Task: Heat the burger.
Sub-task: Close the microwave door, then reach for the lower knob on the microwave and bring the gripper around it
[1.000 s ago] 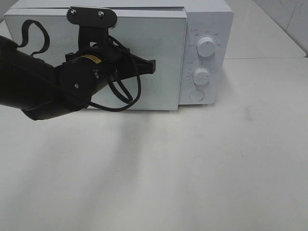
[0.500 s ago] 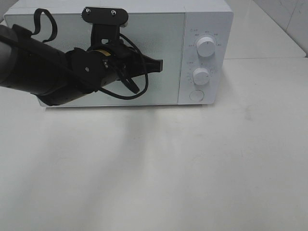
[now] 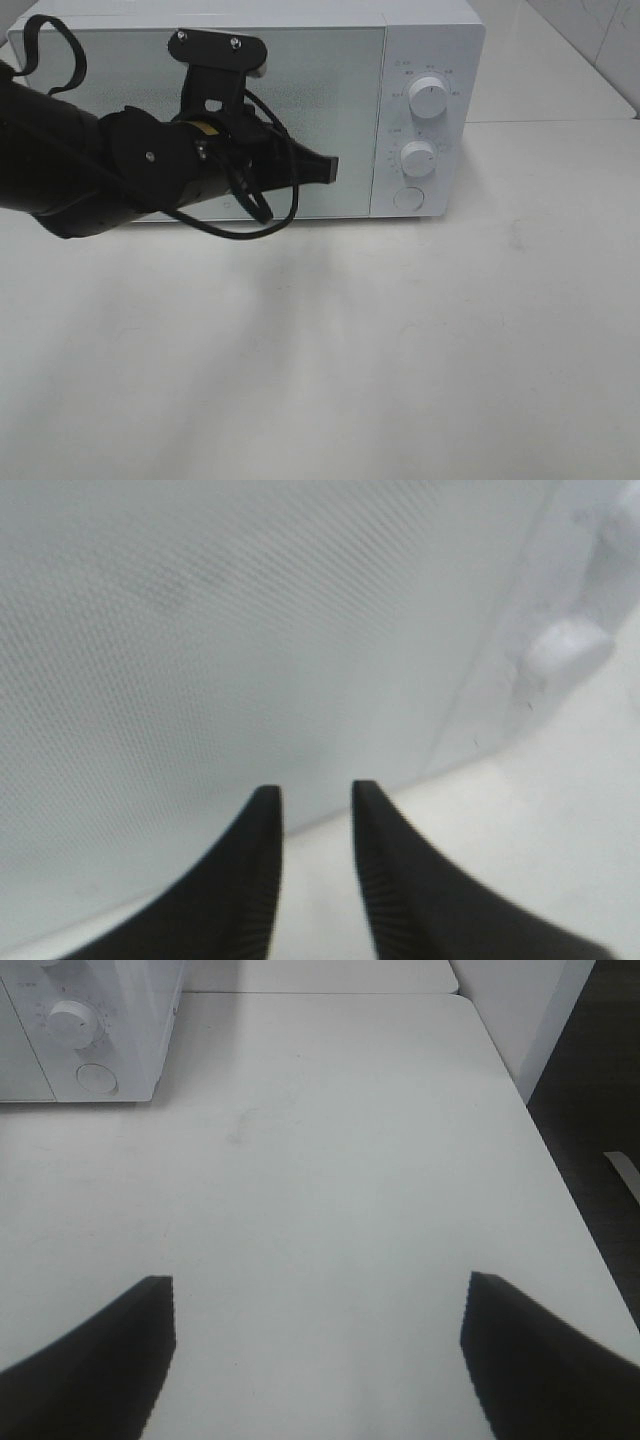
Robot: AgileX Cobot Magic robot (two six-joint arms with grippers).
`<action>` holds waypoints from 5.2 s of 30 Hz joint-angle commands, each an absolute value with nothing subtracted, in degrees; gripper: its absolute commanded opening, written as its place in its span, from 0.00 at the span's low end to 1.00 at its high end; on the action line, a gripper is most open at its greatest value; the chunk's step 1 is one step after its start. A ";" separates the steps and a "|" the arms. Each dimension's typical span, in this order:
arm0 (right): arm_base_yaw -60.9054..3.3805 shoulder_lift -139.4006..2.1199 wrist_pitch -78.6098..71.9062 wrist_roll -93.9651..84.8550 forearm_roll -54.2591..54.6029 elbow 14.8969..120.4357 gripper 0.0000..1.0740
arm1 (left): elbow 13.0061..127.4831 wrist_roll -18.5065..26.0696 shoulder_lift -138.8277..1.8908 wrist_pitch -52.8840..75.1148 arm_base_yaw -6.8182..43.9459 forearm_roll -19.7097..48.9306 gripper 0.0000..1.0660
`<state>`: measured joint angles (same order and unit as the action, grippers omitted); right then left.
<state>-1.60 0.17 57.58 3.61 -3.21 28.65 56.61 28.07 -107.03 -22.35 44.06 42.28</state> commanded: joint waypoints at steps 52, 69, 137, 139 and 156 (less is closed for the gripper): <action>-1.20 2.06 57.01 3.21 -3.32 28.59 0.71 | 42.57 2.23 -55.23 58.10 0.23 6.42 0.93; -1.20 2.06 57.01 3.21 -3.32 28.59 0.71 | 30.83 2.29 -26.59 61.31 0.23 5.27 0.93; -1.20 -6.13 50.19 3.27 -3.32 31.05 0.71 | 29.56 1.83 1.26 61.54 0.23 3.72 0.92; -1.20 -7.91 47.73 3.27 -3.32 31.00 0.71 | 29.56 1.83 1.26 61.54 0.23 3.72 0.92; -1.49 -26.36 28.13 3.27 -3.27 31.00 0.71 | 29.56 1.83 1.26 61.54 0.23 3.72 0.92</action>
